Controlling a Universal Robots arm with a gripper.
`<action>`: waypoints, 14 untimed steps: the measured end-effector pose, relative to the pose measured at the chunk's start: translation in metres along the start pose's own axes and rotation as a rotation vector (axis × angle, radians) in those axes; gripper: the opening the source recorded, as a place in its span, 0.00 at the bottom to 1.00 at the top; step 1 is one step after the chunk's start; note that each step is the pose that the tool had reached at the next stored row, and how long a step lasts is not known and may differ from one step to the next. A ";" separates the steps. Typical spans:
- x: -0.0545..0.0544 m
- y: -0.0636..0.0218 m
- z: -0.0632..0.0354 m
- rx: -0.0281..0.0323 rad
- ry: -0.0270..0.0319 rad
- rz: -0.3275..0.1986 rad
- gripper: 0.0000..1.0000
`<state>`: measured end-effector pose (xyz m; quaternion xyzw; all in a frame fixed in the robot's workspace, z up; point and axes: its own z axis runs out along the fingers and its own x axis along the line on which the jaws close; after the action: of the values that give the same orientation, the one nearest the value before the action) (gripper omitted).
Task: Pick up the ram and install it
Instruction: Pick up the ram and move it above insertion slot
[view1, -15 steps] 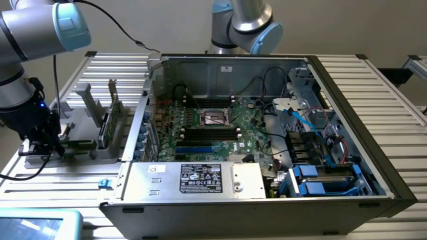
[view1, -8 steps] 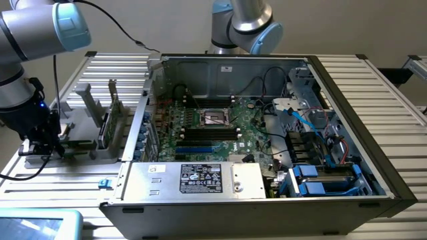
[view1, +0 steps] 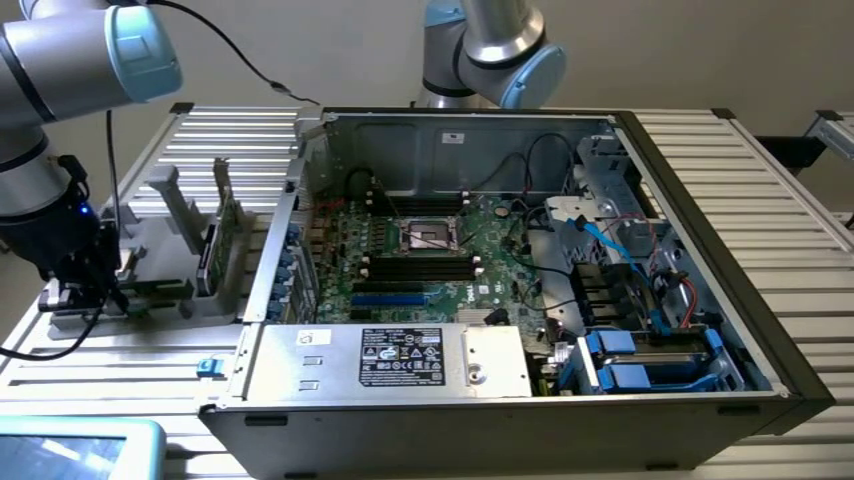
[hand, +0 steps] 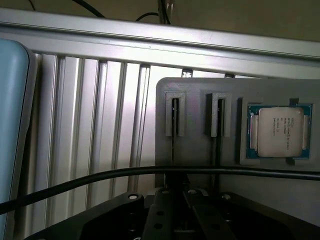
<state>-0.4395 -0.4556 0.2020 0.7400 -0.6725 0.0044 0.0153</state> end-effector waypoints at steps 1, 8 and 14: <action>0.000 0.0000 0.0000 0.0000 0.0000 0.000 0.11; 0.000 0.0000 0.0000 0.0000 0.0000 0.000 0.11; 0.000 0.0002 -0.0112 0.0000 0.0000 0.000 0.11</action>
<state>-0.4395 -0.4556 0.2132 0.7400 -0.6725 0.0044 0.0153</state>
